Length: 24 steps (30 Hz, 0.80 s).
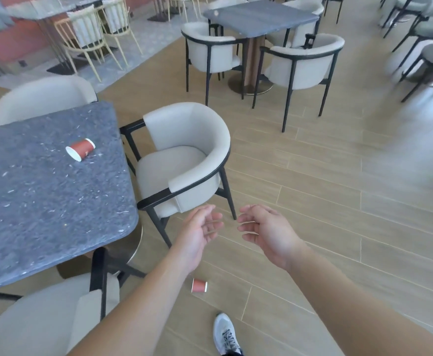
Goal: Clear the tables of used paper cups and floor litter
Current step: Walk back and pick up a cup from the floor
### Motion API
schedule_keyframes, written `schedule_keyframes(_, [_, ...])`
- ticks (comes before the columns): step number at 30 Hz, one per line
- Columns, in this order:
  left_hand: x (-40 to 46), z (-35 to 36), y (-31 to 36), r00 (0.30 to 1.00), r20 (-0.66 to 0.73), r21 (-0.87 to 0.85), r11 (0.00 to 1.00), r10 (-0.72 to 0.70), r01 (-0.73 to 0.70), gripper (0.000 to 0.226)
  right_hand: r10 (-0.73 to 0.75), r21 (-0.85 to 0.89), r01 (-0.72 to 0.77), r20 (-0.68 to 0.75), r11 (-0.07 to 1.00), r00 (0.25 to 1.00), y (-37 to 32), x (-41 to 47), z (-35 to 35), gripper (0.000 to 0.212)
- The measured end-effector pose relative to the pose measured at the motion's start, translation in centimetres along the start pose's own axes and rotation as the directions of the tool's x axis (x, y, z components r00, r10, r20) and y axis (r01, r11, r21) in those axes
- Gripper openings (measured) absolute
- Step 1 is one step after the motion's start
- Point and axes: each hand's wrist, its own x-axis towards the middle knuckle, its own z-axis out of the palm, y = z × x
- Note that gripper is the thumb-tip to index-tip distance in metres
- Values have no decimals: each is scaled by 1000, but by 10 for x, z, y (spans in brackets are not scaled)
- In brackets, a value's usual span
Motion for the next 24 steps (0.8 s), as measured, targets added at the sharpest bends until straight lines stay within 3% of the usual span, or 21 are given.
schedule_keyframes(9, [68, -60, 46, 994, -107, -107, 994, 8, -20, 23, 56, -111, -42, 126, 993, 990, -23, 85, 76, 31])
schedule_keyframes(12, [75, -86, 45, 985, -171, -140, 990, 3, -27, 23, 97, -178, -64, 181, 982, 979, -20, 103, 101, 34])
schedule_keyframes(17, [78, -121, 46, 959, -285, -197, 979, -4, -54, 26, 164, -258, -92, 273, 962, 948, -16, 126, 135, 19])
schedule_keyframes(24, [78, -133, 27, 912, -410, -239, 968, -33, -72, 32, 271, -348, -141, 360, 927, 893, -4, 157, 150, 15])
